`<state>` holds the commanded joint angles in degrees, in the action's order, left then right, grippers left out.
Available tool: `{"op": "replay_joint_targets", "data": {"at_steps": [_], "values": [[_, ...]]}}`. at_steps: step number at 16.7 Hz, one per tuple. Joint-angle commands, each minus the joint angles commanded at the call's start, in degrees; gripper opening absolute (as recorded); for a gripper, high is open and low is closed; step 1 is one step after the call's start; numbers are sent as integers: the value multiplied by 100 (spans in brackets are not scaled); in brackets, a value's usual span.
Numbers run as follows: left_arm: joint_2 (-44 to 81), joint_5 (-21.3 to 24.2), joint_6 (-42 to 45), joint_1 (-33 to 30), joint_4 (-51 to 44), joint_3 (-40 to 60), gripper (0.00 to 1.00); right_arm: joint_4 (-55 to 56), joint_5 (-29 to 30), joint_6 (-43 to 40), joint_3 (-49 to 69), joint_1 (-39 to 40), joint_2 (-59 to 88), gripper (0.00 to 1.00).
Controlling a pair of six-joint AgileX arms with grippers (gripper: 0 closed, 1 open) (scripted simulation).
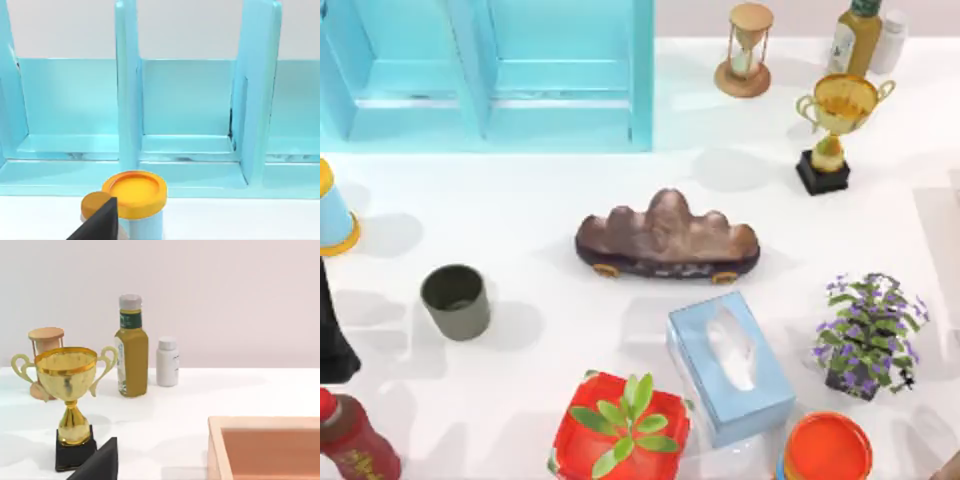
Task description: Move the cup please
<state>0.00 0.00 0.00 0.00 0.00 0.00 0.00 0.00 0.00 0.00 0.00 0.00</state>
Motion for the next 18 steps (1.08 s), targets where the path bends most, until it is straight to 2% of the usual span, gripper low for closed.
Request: {"op": "replay_joint_targets", "data": {"at_steps": [4, 8, 12, 18], "values": [[187, 24, -29, -94, -139, 187, 100, 0, 0, 0, 0, 0, 0, 100], [1285, 66, -213, -492, -970, 1280, 100, 0, 0, 0, 0, 0, 0, 100], [3342, 26, -531, -975, -2424, 3171, 100, 0, 0, 0, 0, 0, 0, 100], [7340, -5, -1192, -1721, -4945, 6275, 100, 0, 0, 0, 0, 0, 0, 100]]}}
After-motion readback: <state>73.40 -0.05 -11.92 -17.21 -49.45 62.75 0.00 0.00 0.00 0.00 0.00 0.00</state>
